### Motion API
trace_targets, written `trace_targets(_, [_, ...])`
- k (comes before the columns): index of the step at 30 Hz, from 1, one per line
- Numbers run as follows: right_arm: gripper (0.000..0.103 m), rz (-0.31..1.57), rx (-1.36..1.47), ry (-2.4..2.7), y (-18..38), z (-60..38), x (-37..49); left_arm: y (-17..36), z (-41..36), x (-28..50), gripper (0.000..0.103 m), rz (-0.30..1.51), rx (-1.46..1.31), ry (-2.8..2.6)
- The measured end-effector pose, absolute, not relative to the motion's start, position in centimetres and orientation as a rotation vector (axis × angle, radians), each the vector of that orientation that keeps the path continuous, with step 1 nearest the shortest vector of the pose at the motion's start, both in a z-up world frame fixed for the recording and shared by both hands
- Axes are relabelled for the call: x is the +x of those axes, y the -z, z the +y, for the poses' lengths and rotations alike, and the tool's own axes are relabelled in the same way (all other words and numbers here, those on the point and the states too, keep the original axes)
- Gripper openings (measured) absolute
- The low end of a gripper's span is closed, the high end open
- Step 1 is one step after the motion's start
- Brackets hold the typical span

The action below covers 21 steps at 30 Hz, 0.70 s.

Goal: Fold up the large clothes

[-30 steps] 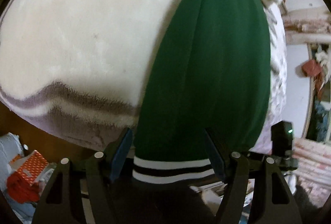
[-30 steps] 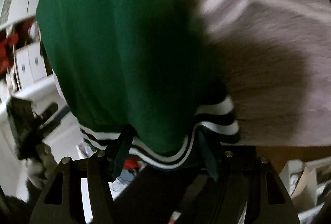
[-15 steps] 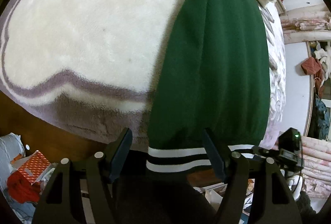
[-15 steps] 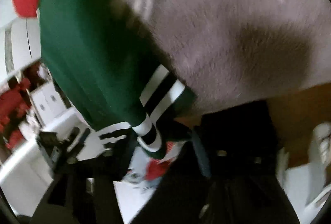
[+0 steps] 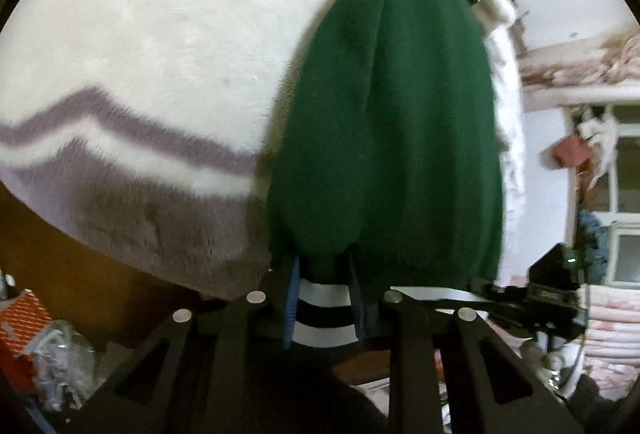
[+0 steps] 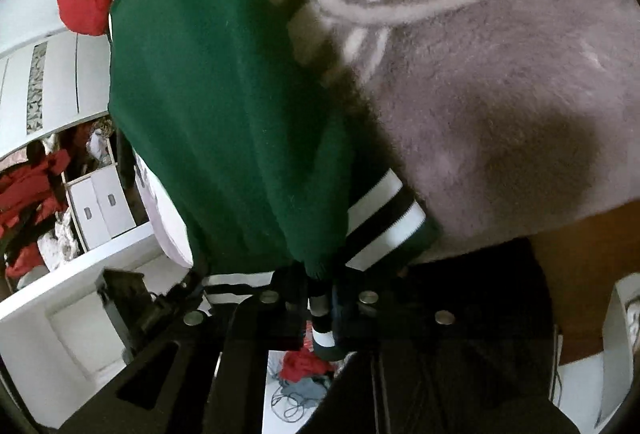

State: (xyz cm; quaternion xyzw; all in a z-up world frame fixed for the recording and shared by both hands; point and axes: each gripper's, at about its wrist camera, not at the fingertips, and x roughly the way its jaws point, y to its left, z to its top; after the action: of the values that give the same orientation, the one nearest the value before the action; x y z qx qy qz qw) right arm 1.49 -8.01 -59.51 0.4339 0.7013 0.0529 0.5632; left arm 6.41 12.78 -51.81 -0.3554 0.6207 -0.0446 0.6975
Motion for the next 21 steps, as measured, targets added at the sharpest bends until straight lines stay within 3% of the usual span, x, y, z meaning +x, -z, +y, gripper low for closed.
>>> trace_targets(8, [0.006, 1.77, 0.898, -0.066, 61.6, -5.9, 0.8, 54.8, 13.9, 5.8, 0.012, 1.492, -0.783, 0.109])
trace_targets(11, [0.018, 1.802, 0.88, -0.14, 60.8, -5.1, 2.2, 53.9, 14.5, 6.1, 0.013, 1.474, -0.829, 0.126])
trace_targets(12, [0.029, 1.783, 0.89, -0.162, 60.5, -5.3, 2.3, 53.6, 14.8, 6.0, 0.013, 1.468, -0.845, 0.128])
trace_targets(13, [0.049, 1.744, 0.887, -0.178, 59.6, -5.6, 2.5, 53.6, 15.2, 5.9, 0.016, 1.462, -0.873, 0.138])
trace_targets(14, [0.059, 1.717, 0.89, -0.191, 59.1, -5.8, 2.6, 53.7, 15.7, 5.7, 0.021, 1.448, -0.922, 0.153])
trace_targets(15, [0.07, 1.694, 0.9, -0.21, 59.0, -5.9, 2.7, 54.0, 16.1, 5.4, 0.041, 1.434, -0.952, 0.158])
trace_targets(16, [0.07, 1.681, 0.915, -0.232, 59.3, -6.0, 2.8, 54.2, 16.3, 5.3, 0.06, 1.42, -0.978, 0.16])
trace_targets(20, [0.073, 1.694, 0.94, -0.292, 63.5, -6.5, 3.5, 56.1, 15.8, 6.5, 0.062, 1.384, -1.05, 0.175])
trace_targets(21, [0.077, 1.69, 0.945, -0.322, 64.3, -5.9, 3.9, 56.4, 15.7, 6.4, 0.063, 1.383, -1.044, 0.171])
